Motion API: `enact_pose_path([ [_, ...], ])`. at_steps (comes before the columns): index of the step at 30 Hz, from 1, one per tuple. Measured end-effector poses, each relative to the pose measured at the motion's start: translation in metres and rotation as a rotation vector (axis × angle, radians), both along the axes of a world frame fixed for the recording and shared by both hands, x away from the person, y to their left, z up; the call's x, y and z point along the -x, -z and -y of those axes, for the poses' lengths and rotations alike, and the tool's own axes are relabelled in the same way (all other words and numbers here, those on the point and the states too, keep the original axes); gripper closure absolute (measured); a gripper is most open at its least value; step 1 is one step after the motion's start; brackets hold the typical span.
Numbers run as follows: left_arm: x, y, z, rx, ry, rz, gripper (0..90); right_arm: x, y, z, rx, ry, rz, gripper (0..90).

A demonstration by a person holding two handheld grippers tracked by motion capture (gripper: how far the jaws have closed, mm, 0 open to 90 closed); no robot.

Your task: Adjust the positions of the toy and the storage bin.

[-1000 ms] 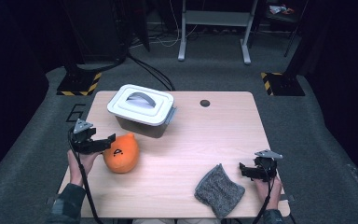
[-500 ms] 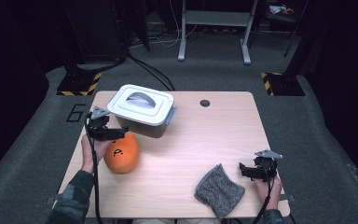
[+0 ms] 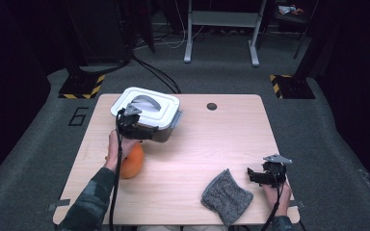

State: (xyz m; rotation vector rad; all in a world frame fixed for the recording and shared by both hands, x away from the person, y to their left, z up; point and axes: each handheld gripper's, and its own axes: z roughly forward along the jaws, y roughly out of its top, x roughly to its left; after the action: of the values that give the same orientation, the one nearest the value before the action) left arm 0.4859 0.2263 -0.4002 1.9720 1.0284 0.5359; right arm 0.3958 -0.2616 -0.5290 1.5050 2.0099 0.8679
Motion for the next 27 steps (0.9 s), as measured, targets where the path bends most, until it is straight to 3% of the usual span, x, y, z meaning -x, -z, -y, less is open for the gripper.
enact_pose_path([
  [2, -0.003, 0.002, 0.009, -0.011, 0.014, -0.015, 8.6, 0.0, 0.0, 0.0, 0.001, 0.0, -0.001, 6.3],
  [14, -0.016, 0.007, 0.047, -0.045, 0.067, -0.006, 26.4, 0.0, 0.0, 0.0, 0.0, -0.001, 0.0, 6.5],
  [20, -0.016, 0.008, 0.053, -0.067, 0.085, 0.022, 39.7, 0.0, 0.0, 0.0, 0.0, -0.002, 0.001, 6.6],
  [27, -0.013, 0.009, 0.056, -0.043, 0.11, 0.033, 45.3, 0.0, 0.0, 0.0, 0.0, -0.002, 0.001, 6.6],
])
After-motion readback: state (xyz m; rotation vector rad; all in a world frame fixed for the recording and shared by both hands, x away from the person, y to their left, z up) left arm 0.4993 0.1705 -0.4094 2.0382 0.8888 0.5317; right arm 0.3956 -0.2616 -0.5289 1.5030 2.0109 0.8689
